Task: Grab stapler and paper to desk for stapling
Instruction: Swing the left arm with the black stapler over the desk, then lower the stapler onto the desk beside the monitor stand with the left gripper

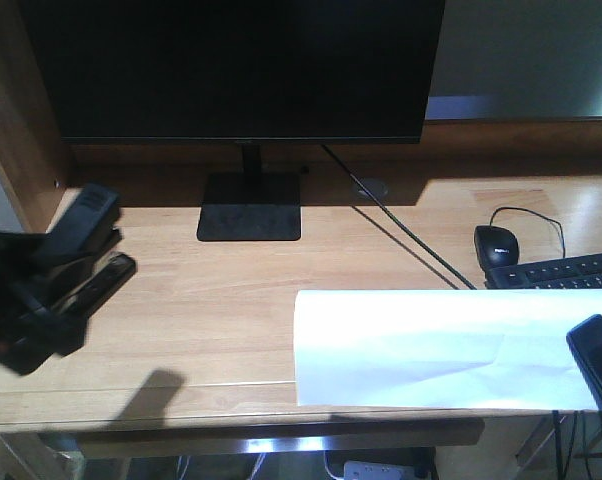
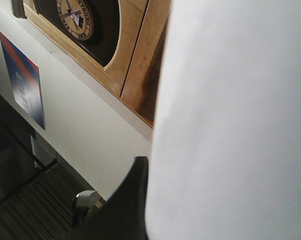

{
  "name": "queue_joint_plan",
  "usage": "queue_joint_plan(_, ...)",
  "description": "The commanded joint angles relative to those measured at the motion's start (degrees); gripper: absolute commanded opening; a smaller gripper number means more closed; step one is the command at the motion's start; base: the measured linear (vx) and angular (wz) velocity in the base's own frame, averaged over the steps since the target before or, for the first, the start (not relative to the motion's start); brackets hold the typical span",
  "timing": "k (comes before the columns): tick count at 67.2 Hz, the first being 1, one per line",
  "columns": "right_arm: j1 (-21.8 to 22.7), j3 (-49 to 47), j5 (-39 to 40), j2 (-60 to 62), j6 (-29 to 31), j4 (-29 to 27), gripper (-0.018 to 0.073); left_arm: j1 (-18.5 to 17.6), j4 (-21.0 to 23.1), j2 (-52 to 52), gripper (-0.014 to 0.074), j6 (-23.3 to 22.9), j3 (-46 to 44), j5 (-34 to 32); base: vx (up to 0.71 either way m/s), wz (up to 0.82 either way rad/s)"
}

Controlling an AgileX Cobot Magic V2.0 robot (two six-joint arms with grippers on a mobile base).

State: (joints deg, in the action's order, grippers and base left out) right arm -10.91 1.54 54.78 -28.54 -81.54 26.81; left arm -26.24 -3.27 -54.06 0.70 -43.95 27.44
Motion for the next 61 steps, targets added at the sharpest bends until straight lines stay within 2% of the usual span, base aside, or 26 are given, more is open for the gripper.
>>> queue_joint_plan(1,-0.01,0.12,3.39,-0.39,0.78,-1.12,-0.0006,-0.37,0.49,-6.16,-0.0007,4.68,-5.53,-7.72,0.00,0.00)
queue_joint_plan(9,-0.01,0.12,3.39,-0.39,0.78,-1.12,-0.0006,-0.42,3.27,-14.52,-0.0007,8.34,-10.02,-7.72,0.00,0.00)
queue_joint_plan(18,-0.01,0.12,3.39,-0.39,0.78,-1.12,-0.0006,-0.42,8.04,-22.40,-0.0007,15.43,-15.92,-6.67,0.00,0.00)
queue_joint_plan(23,-0.01,0.12,3.39,-0.39,0.78,-1.12,-0.0006,-0.42,12.02,-26.41,-0.0007,21.39,-19.63,-4.28,0.00,0.00)
queue_joint_plan(30,-0.01,0.12,3.39,-0.39,0.78,-1.12,-0.0006,-0.42,19.06,-31.81,-0.0007,32.61,-24.99,1.37,0.00,0.00)
queue_joint_plan(36,-0.01,0.12,3.39,-0.39,0.78,-1.12,-0.0006,-0.35,24.65,-36.47,-0.0007,39.59,-29.68,5.04,0.00,0.00)
queue_joint_plan(48,-0.01,0.12,3.39,-0.39,0.78,-1.12,-0.0006,0.03,27.92,-43.78,-0.0007,53.33,-36.96,13.48,0.00,0.00)
queue_joint_plan(54,-0.01,0.12,3.39,-0.39,0.78,-1.12,-0.0006,1.36,30.27,-46.37,-0.0007,59.42,-38.47,15.82,0.00,0.00)
queue_joint_plan(61,-0.01,0.12,3.39,-0.39,0.78,-1.12,-0.0006,4.31,35.97,-47.98,-0.0007,64.99,-38.61,17.30,0.00,0.00)
